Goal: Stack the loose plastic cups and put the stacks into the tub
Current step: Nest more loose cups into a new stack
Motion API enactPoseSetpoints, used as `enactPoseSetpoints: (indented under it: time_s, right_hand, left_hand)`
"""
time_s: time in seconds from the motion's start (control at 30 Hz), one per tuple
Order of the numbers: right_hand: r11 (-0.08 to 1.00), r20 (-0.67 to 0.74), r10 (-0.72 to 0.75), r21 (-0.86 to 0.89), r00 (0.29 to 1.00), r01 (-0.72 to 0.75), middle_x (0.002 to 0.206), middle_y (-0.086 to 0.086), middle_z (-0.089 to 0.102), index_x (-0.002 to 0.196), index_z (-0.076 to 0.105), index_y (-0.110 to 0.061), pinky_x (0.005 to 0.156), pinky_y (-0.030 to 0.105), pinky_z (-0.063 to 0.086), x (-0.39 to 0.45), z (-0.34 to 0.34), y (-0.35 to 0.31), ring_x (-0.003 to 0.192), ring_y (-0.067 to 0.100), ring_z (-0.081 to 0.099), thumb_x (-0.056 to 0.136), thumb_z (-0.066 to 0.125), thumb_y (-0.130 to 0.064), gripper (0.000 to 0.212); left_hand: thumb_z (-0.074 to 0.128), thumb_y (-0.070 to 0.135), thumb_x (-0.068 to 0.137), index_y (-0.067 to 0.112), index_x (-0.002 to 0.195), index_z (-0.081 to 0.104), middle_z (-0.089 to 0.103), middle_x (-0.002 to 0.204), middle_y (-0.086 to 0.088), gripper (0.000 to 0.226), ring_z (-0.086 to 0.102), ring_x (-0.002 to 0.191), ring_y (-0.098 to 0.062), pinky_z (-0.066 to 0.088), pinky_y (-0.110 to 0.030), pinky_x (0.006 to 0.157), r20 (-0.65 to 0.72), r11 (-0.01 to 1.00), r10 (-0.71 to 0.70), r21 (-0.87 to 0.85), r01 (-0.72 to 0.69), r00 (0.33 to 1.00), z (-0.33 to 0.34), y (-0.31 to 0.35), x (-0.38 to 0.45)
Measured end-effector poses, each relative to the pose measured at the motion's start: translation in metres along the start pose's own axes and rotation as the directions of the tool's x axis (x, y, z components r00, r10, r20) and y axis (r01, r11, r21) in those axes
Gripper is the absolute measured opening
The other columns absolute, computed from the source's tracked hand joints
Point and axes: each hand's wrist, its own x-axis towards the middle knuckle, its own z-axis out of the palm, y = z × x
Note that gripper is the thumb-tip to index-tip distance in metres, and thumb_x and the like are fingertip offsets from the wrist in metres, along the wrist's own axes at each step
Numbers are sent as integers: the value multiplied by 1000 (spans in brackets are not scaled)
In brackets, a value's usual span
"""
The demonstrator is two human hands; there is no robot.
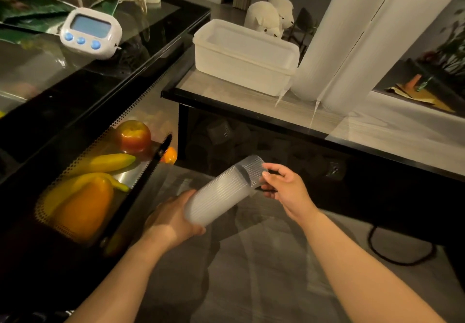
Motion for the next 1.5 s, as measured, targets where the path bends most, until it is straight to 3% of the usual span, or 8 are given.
enactPoseSetpoints:
  time_s: [0.37,0.5,0.6,0.77,0.93,1.1,1.27,1.5]
  right_hand:
    - [892,77,-151,-419,986,169,99,-17,66,118,66,-32,72,13,48,-13,7,6,81,-6,62,98,54,-19,27]
    - [820,102,-173,-536,980,201,108,-20,63,125,64,-32,85,16,49,-10,-2,14,98,-1,61,99,52,-24,29]
    - [881,50,-162,-443,986,167,115,-12,60,119,67,-30,84,26,54,7,-9,20,96,11,65,98,54,-21,26]
    - [899,-277,116,-379,954,-219,88,1,68,114,66,-7,84,41,58,54,-21,34,86,19,69,96,57,-19,24]
    - [868,-264,496,112,827,-485,107,9,59,128,53,1,69,30,54,91,-17,27,80,19,61,98,49,-5,31]
    - [893,-162,450,91,878,-441,119,13,59,122,55,-8,71,32,53,108,-12,35,78,15,58,100,50,-10,23]
    - [887,-153,460,110,875,-448,124,9,61,106,60,-18,103,42,46,117,-19,43,107,25,61,93,62,-22,13]
    - [887,-182,438,246,880,-390,116,11,62,120,59,-8,85,33,55,102,-36,35,94,23,64,92,64,-10,28]
  left_hand:
    - [88,29,66,34,149,31,48,138,1,100,49,124,-25,47,-49,102,10,992,37,-123,-36,999,6,16,6]
    - [89,24,63,33,145,36,52,133,1,98,51,121,-25,48,-52,101,2,986,45,-162,-44,999,13,20,10]
    - [89,23,64,33,144,38,53,129,3,96,52,121,-24,49,-51,99,-23,984,59,-167,-62,998,16,22,10]
    - [86,23,68,34,143,39,51,121,6,89,53,116,-22,52,-47,95,-9,992,66,-111,-67,998,13,19,13]
    - [87,28,68,33,145,38,54,127,3,91,54,118,-22,51,-44,96,-52,994,67,-84,-71,996,7,20,16]
    - [85,27,73,32,148,34,52,135,3,91,51,122,-19,46,-40,102,-41,994,30,-103,-34,999,12,22,17]
    - [84,30,73,35,147,35,52,134,2,90,52,121,-20,46,-38,99,-13,996,2,-89,-3,1000,11,24,15]
    - [88,25,67,33,141,43,55,123,7,87,54,118,-20,47,-39,98,-8,995,14,-101,-15,1000,14,26,16]
